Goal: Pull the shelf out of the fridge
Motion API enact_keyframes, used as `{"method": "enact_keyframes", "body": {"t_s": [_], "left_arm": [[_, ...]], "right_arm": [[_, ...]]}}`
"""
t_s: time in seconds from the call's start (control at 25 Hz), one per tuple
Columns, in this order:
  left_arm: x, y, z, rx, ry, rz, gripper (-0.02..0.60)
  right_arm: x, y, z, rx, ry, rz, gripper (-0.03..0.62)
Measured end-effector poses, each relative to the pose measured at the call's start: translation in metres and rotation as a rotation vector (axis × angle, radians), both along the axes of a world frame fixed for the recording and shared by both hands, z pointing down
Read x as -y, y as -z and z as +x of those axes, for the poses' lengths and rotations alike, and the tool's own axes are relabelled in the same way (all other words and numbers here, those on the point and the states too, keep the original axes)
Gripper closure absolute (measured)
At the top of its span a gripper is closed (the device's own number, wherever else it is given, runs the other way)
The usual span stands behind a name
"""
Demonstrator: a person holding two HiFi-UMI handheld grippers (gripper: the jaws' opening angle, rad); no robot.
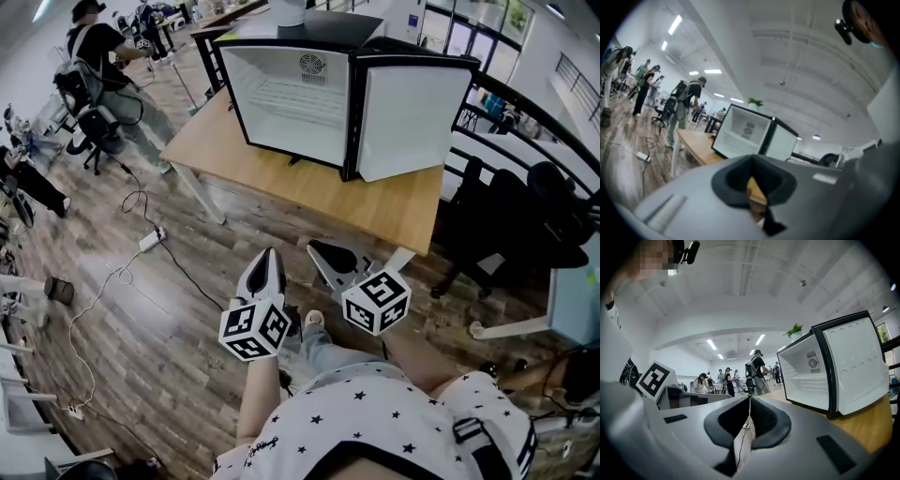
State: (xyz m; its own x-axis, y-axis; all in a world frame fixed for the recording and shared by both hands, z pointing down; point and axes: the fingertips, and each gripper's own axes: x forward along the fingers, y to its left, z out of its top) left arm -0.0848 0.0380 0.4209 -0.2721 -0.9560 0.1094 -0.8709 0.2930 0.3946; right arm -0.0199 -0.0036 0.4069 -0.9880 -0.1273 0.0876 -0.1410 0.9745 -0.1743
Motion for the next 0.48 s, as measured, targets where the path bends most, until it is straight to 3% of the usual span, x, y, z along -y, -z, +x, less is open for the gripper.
{"method": "enact_keyframes", "body": {"t_s": [0.48], "left_arm": [[0.064, 0.004, -0.079, -0.015, -0.002, -0.021, 0.573]], "right_arm": [[0.073, 0.008, -0.078, 0.003, -0.027, 0.004, 0.571]]}}
